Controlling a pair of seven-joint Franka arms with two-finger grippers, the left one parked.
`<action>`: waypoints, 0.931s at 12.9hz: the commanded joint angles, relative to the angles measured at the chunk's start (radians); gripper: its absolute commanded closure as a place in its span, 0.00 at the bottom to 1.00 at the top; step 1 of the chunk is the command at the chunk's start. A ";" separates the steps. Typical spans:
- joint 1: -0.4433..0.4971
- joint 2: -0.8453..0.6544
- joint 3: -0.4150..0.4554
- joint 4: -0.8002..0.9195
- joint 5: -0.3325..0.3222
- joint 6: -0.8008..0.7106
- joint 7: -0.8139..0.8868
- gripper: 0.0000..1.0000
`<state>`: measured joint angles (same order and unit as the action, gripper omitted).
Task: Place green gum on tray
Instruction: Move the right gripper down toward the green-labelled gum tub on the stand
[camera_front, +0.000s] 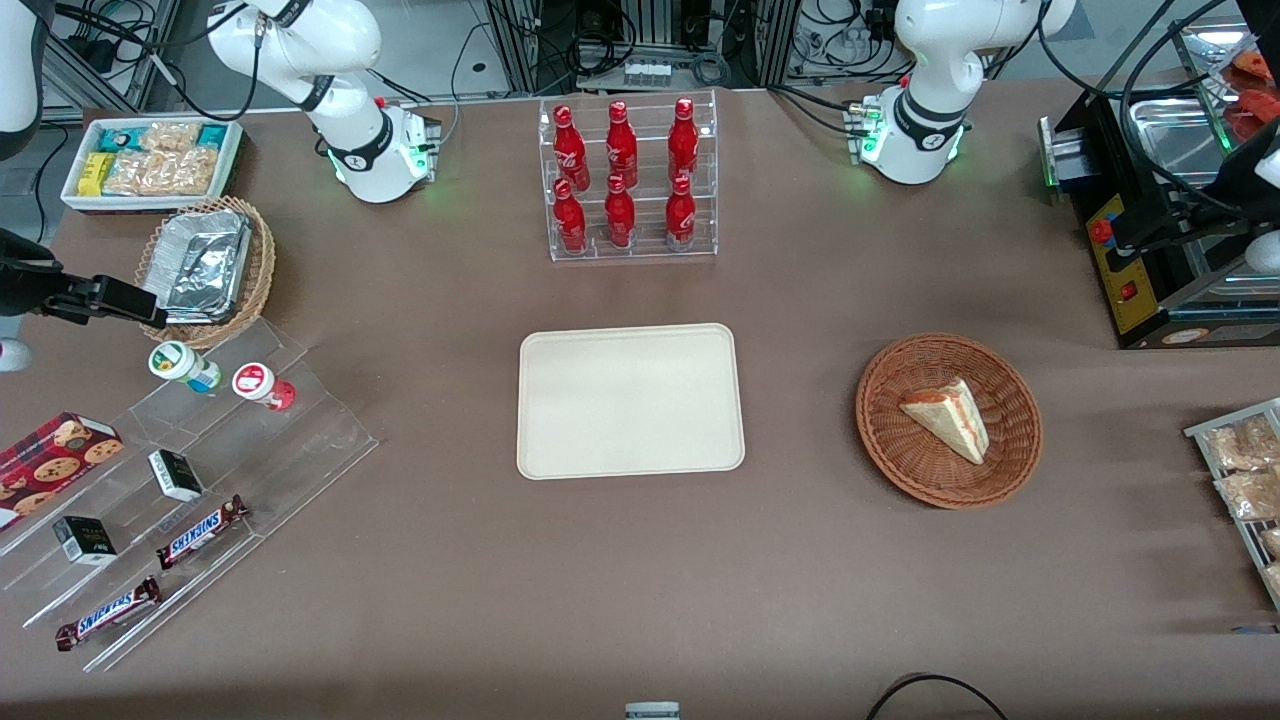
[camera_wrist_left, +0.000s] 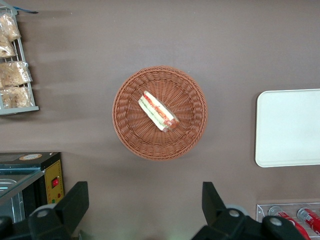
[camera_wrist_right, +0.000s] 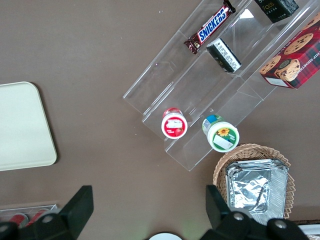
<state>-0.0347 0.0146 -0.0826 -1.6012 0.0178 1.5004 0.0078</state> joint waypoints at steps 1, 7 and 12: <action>0.001 0.012 0.000 0.032 -0.013 -0.046 0.012 0.00; -0.010 -0.019 -0.003 -0.096 -0.012 -0.010 -0.032 0.00; -0.013 -0.237 -0.043 -0.491 -0.041 0.331 -0.349 0.00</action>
<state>-0.0431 -0.0906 -0.1120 -1.9123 0.0095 1.7138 -0.2448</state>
